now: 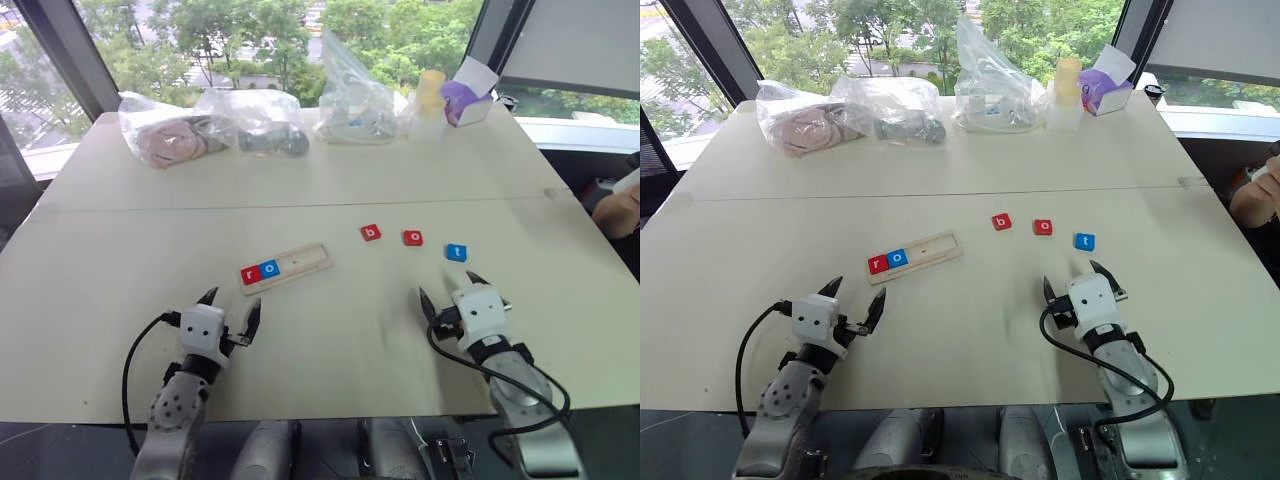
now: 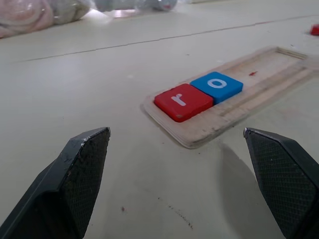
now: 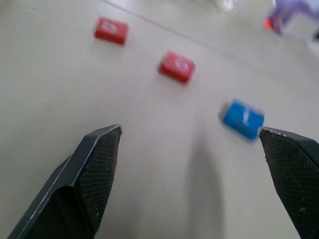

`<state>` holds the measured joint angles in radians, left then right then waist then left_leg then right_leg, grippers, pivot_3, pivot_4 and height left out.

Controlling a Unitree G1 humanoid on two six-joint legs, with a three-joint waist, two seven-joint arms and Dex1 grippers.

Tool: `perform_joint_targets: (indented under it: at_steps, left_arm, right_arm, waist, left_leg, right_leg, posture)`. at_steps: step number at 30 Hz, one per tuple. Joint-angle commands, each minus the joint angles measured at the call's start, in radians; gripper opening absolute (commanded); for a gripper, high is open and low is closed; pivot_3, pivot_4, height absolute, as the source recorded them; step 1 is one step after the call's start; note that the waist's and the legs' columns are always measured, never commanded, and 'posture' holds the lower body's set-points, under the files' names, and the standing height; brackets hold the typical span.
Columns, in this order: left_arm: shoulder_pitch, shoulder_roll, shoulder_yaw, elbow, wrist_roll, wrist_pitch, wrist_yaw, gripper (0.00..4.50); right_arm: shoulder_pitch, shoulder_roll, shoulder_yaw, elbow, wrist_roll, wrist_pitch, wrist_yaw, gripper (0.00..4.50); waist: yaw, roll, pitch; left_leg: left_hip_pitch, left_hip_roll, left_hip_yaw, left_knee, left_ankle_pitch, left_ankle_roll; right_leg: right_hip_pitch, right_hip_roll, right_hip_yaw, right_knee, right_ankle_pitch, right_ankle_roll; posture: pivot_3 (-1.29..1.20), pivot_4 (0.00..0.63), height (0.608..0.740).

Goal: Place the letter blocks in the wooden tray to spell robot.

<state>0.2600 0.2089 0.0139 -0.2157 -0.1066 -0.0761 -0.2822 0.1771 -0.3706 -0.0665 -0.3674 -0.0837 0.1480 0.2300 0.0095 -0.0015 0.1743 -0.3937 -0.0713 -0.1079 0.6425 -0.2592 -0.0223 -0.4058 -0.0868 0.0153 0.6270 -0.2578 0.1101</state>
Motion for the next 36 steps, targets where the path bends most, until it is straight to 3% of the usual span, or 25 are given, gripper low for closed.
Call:
perform_joint_targets:
  at_steps: [1,6,11,17,21,26,36]
  left_arm:
    - [-0.038,0.075,0.024,-0.088,-0.109,0.086,-0.112,4.50]
    - [-0.149,0.247,0.068,-0.124,-0.232,0.197,-0.289,4.50]
    - [-0.329,0.459,0.107,0.007,-0.338,0.276,-0.549,4.50]
    - [-0.468,0.576,0.070,0.168,-0.359,0.311,-0.785,4.50]
    - [-0.601,0.599,-0.005,0.292,-0.301,0.274,-0.915,4.50]
    - [-0.786,0.538,-0.081,0.548,-0.211,0.155,-1.007,4.50]
    - [-0.861,0.442,-0.114,0.707,-0.150,0.064,-1.067,4.50]
  right_arm:
    - [-0.063,-0.092,-0.021,-0.049,0.066,-0.015,0.136,4.46]
    - [-0.176,-0.234,-0.012,-0.054,0.223,0.081,0.371,4.46]
    - [-0.271,-0.397,-0.012,-0.094,0.421,0.255,0.617,4.46]
    - [-0.348,-0.452,-0.011,-0.087,0.467,0.315,0.668,4.46]
    - [-0.385,-0.432,-0.003,-0.092,0.476,0.343,0.647,4.46]
    - [-0.380,-0.418,0.025,-0.113,0.445,0.347,0.607,4.46]
    - [-0.317,-0.413,0.020,-0.186,0.431,0.371,0.535,4.46]
  waist:
    - [0.001,-0.001,0.004]
    - [0.002,-0.001,0.007]
    - [0.002,-0.001,0.010]
    - [0.001,-0.002,0.011]
    - [0.005,-0.003,0.012]
    - [0.004,-0.003,0.012]
    - [0.001,-0.003,0.012]
  left_leg:
    - [0.000,0.000,0.000,0.000,0.000,0.000]
    - [0.000,0.000,0.000,0.000,0.000,0.001]
    - [-0.001,0.000,0.000,0.000,0.000,0.001]
    - [-0.003,0.000,0.000,0.000,0.000,0.002]
    - [-0.008,0.000,-0.001,0.002,0.000,0.002]
    - [-0.013,-0.002,-0.001,0.003,0.000,0.002]
    - [-0.015,-0.002,0.000,0.003,0.000,0.001]
  right_leg:
    - [0.000,0.000,0.000,0.000,0.000,0.000]
    - [0.000,0.000,-0.001,0.000,0.003,-0.004]
    - [-0.001,0.001,-0.002,0.000,0.003,-0.004]
    - [-0.003,0.000,-0.001,-0.001,0.003,-0.004]
    - [-0.006,0.000,-0.002,0.000,0.004,-0.004]
    - [-0.010,0.000,-0.003,0.000,0.005,-0.001]
    - [-0.016,0.000,-0.002,0.004,0.006,0.001]
  posture:
    - [0.00,0.150,0.740]
    - [0.00,0.150,0.740]
    - [0.00,0.150,0.740]
    - [0.00,0.150,0.740]
    - [0.00,0.150,0.740]
    - [0.00,0.150,0.740]
    - [0.00,0.150,0.740]
